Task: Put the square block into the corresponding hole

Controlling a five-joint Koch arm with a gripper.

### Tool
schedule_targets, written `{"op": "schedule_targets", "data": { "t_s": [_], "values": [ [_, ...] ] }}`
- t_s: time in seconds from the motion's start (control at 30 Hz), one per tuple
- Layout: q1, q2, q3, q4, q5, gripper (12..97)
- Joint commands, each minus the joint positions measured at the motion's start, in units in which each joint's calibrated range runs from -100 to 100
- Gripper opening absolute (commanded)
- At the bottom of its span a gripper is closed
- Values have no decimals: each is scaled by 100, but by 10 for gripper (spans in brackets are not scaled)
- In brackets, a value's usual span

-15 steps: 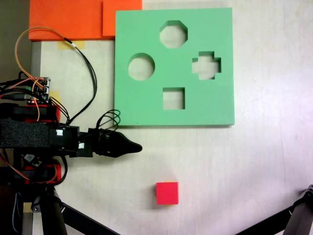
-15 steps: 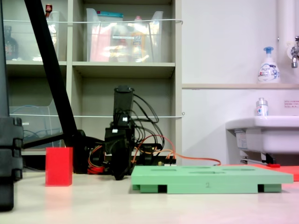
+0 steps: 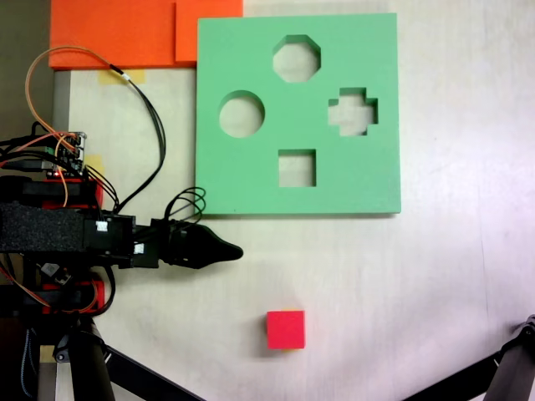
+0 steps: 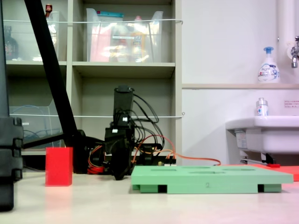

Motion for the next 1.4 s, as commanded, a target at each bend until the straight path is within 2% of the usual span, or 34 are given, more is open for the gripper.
{"op": "schedule_targets", "data": {
  "t_s": [0.0,0.47,0.63,0.73,0.77,0.93,1.1,1.23,1.37],
  "values": [
    [-5,-41,-98,-609,-39,494],
    [49,-41,-98,-609,-29,478],
    [-156,-41,-98,-599,1348,501],
    [-352,-41,-98,-695,1758,456],
    [-454,-41,-98,-898,1880,438],
    [-591,-41,2534,-4316,2852,429],
    [-586,-41,4159,-6097,3394,408],
    [-601,71,5764,-7388,3531,396],
    [-728,1258,7210,-8668,3302,409]
  ]
}}
